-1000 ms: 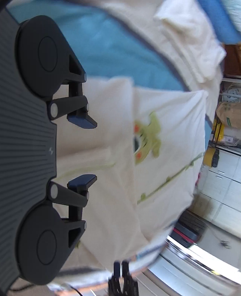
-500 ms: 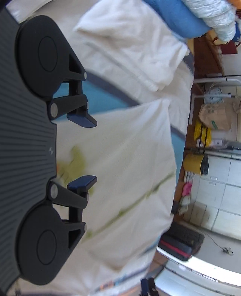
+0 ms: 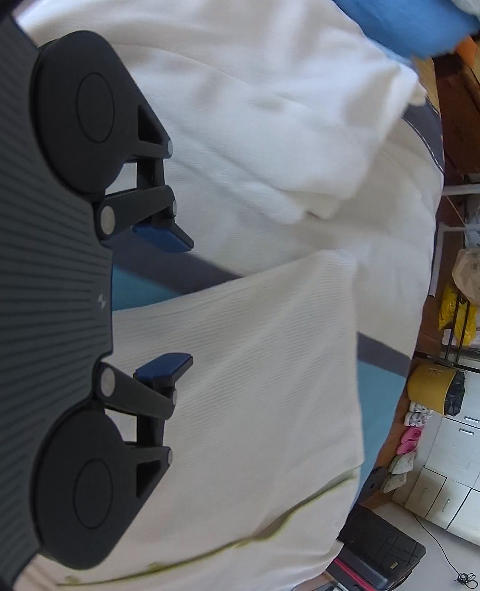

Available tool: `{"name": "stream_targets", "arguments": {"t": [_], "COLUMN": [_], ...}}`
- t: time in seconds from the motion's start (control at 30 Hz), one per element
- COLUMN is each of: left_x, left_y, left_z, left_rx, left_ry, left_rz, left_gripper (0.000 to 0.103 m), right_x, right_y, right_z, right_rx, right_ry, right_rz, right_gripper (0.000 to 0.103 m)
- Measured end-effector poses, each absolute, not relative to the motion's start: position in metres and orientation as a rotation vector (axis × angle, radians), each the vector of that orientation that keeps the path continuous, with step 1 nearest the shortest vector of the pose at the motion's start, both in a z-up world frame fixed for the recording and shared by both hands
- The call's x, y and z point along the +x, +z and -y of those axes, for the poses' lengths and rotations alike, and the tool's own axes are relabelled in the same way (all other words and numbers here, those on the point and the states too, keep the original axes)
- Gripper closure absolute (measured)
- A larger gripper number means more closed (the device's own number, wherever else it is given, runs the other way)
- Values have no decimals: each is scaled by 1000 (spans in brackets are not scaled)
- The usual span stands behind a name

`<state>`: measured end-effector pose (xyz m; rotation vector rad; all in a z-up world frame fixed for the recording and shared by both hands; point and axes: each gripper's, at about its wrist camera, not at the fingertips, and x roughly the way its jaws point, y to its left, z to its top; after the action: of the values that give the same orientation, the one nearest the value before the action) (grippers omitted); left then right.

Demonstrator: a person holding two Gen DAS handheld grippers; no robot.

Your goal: Fold clothes

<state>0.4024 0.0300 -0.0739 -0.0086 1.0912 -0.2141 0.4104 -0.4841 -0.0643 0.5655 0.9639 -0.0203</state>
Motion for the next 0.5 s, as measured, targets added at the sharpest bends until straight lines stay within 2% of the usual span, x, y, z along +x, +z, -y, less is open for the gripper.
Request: {"name": "stream_targets", "arguments": {"t": [0.17,0.33,0.43,0.47,0.5], "left_x": [446,474,479,478,475], "left_y": [-95,-104,-107,-108,-109], "left_z": [-37,-38,-29,-22,-14], "left_rx": [-76,-204,-190,-141,-70], "left_ry": [-250,-286,-282,-275,-261], "left_rz": [-1060,-1017,-1005,-1001,-992], "left_gripper": [39,19,21,24,35], "right_x": [450,481,489,490,489], "right_y": [-86,-117,-128,-132,-134], "right_z": [503,515,515,514,510], "right_rx": [551,577,595,605,596], "right_ry": [-45,-87,-106,-86,-71], "right_rz": [-958,-989,-950,-935,-925], "right_gripper": [40,39,39,49,62]}}
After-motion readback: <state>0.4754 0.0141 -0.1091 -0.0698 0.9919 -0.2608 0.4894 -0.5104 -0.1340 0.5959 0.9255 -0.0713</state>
